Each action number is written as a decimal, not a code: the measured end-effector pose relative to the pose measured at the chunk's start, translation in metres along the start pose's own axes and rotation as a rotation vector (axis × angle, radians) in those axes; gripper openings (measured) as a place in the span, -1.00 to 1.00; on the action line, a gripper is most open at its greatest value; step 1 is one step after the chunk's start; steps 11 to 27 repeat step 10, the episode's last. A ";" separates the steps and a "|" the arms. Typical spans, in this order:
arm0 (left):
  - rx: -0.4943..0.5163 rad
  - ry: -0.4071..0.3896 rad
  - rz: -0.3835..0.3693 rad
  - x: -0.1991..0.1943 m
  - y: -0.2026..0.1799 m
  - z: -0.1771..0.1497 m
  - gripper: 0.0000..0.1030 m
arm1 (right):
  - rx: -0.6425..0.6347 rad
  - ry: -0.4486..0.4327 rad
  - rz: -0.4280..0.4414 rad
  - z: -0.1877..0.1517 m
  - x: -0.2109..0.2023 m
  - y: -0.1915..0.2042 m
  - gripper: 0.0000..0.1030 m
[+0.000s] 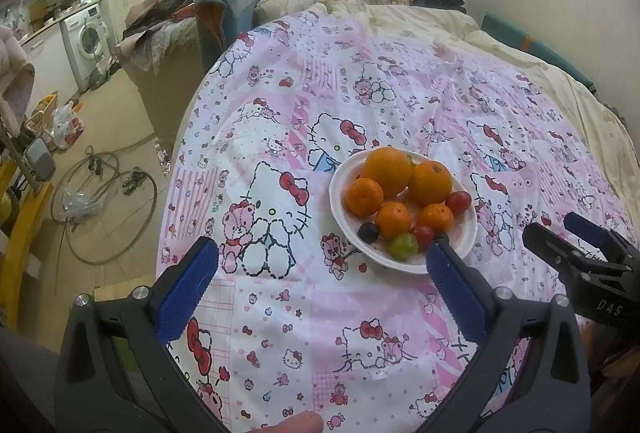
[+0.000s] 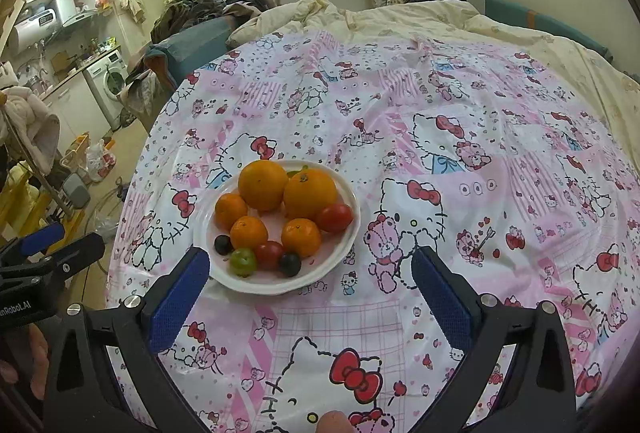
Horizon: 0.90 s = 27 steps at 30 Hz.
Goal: Organize fruits
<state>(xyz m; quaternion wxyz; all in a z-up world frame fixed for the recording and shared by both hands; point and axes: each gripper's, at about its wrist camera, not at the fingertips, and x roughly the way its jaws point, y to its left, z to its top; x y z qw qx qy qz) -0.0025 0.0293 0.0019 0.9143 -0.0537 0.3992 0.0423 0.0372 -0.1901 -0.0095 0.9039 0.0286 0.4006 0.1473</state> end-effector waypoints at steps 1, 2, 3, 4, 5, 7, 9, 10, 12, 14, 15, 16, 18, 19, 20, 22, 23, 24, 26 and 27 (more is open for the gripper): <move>0.000 0.001 -0.001 0.000 0.000 0.000 0.99 | 0.001 0.000 0.001 0.000 0.000 0.000 1.00; 0.001 0.000 0.001 0.000 0.000 0.000 0.99 | 0.001 0.001 -0.001 0.000 0.000 0.000 1.00; 0.001 0.000 0.000 0.000 0.000 0.000 0.99 | 0.001 0.001 0.000 -0.001 0.000 0.000 1.00; 0.001 0.001 0.000 0.000 0.000 0.000 0.99 | 0.001 0.001 0.000 -0.001 0.000 0.001 1.00; 0.001 0.002 -0.001 0.000 0.000 0.000 0.99 | 0.000 0.001 0.000 -0.001 0.000 0.001 1.00; -0.002 0.000 -0.006 -0.002 0.000 -0.002 0.99 | 0.000 0.001 -0.001 -0.001 0.000 0.001 1.00; -0.010 0.000 -0.008 -0.002 0.000 -0.004 0.99 | 0.001 0.000 -0.001 -0.001 0.000 0.001 1.00; -0.007 0.000 -0.003 -0.002 0.000 -0.003 0.99 | 0.001 -0.001 -0.001 -0.001 0.000 0.001 1.00; -0.007 0.000 -0.003 -0.002 0.000 -0.003 0.99 | 0.001 -0.001 -0.001 -0.001 0.000 0.001 1.00; -0.007 0.000 -0.003 -0.002 0.000 -0.003 0.99 | 0.001 -0.001 -0.001 -0.001 0.000 0.001 1.00; -0.007 0.000 -0.003 -0.002 0.000 -0.003 0.99 | 0.001 -0.001 -0.001 -0.001 0.000 0.001 1.00; -0.007 0.000 -0.003 -0.002 0.000 -0.003 0.99 | 0.001 -0.001 -0.001 -0.001 0.000 0.001 1.00; -0.007 0.000 -0.003 -0.002 0.000 -0.003 0.99 | 0.001 -0.001 -0.001 -0.001 0.000 0.001 1.00; -0.007 0.000 -0.003 -0.002 0.000 -0.003 0.99 | 0.001 -0.001 -0.001 -0.001 0.000 0.001 1.00; -0.007 0.000 -0.003 -0.002 0.000 -0.003 0.99 | 0.001 -0.001 -0.001 -0.001 0.000 0.001 1.00; -0.007 0.000 -0.003 -0.002 0.000 -0.003 0.99 | 0.001 -0.001 -0.001 -0.001 0.000 0.001 1.00; -0.007 0.000 -0.003 -0.002 0.000 -0.003 0.99 | 0.001 -0.001 -0.001 -0.001 0.000 0.001 1.00; -0.007 0.000 -0.003 -0.002 0.000 -0.003 0.99 | 0.001 -0.001 -0.001 -0.001 0.000 0.001 1.00; -0.007 0.000 -0.003 -0.002 0.000 -0.003 0.99 | 0.001 -0.001 -0.001 -0.001 0.000 0.001 1.00; -0.007 0.000 -0.003 -0.002 0.000 -0.003 0.99 | 0.001 -0.001 -0.001 -0.001 0.000 0.001 1.00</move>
